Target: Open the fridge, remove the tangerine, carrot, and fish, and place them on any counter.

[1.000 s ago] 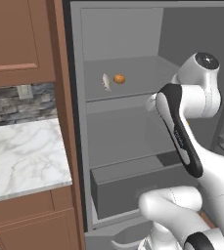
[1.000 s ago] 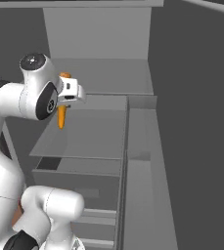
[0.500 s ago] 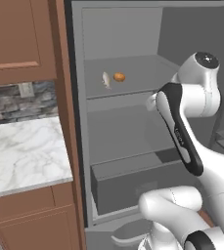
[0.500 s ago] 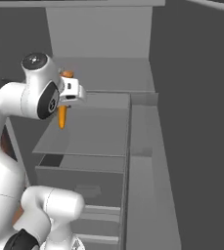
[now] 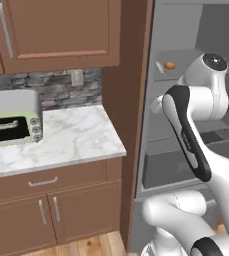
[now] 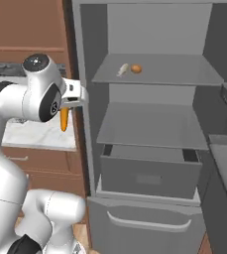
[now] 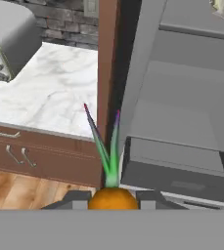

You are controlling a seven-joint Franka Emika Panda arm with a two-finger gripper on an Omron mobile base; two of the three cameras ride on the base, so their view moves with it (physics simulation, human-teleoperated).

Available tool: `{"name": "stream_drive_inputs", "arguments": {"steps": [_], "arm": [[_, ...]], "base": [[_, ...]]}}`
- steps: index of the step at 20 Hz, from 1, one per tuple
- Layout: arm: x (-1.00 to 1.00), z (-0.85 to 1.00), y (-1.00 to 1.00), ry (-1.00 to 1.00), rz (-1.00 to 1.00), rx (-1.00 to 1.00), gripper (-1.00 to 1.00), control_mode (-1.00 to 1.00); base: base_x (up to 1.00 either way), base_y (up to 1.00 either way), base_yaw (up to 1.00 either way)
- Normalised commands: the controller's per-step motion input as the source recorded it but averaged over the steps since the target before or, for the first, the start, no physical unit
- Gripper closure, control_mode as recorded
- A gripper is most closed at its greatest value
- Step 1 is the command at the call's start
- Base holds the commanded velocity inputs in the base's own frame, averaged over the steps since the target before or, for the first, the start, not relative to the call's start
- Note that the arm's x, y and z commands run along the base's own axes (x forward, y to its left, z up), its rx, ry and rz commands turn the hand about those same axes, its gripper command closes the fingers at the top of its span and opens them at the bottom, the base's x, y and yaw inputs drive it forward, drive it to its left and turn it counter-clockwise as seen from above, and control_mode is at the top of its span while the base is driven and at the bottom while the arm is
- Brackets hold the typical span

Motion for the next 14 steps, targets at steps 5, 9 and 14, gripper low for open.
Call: {"name": "stream_drive_inputs", "arguments": {"steps": [5,9,14], "arm": [[0.0,0.0,0.0,0.0,0.0,0.0,1.0,1.0],[0.0,0.0,0.0,0.0,0.0,0.0,1.0,1.0],[0.0,0.0,0.0,0.0,0.0,0.0,1.0,1.0]], "base": [[0.06,1.0,0.05],[0.77,0.78,0.0],[0.71,0.57,0.0]]}}
